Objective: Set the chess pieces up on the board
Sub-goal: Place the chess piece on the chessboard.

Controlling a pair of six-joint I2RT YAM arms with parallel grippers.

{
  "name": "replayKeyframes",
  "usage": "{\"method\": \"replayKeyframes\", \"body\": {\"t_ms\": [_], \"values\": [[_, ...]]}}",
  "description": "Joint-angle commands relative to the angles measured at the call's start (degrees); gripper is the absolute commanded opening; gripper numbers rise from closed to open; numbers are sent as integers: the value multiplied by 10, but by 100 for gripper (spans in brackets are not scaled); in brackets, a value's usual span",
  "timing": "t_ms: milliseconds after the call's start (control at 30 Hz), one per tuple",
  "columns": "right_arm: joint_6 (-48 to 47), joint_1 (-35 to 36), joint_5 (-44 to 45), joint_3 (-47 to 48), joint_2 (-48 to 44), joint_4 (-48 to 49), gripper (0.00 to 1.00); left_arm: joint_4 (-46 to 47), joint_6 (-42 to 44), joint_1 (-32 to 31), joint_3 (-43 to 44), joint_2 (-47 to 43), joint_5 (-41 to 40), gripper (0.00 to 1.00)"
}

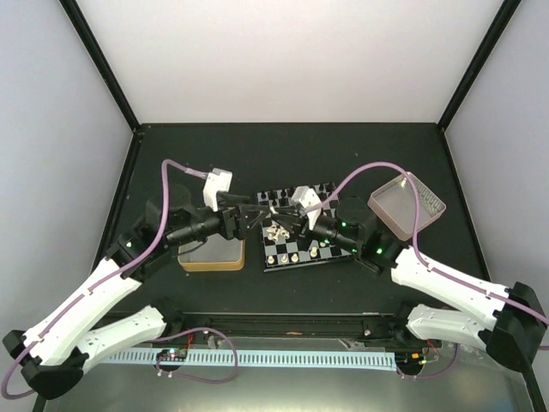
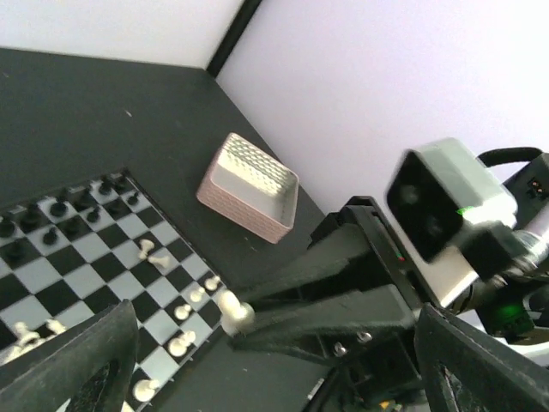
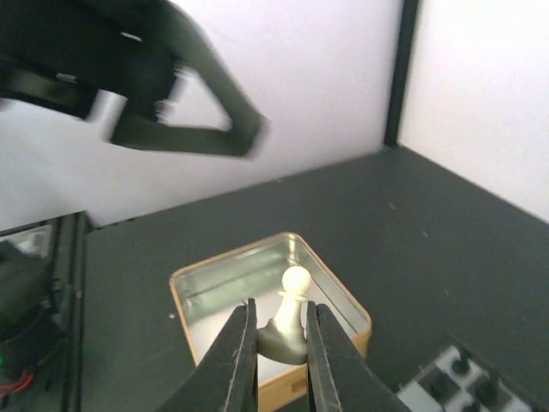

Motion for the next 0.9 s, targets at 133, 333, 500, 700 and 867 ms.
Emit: {"method": "replayKeyframes", "body": {"t_ms": [133,333,500,700,867], "values": [[-112,3,-122,-44,-47,88,8,18,-65,29,25,46,167,65],[-132,3,-117,-56,-55,112,7,57,-91,43,8,53,247,36],[-131,3,-112,-56,-48,121,7,57,-93,58,-18,55,262,40],[-129,3,-113,-57,-44,129,7,57,-87,67,-33,64,266,42],[-132,3,-114,-54,-39,123,8,63,-87,67,-33,72,281,24]]}}
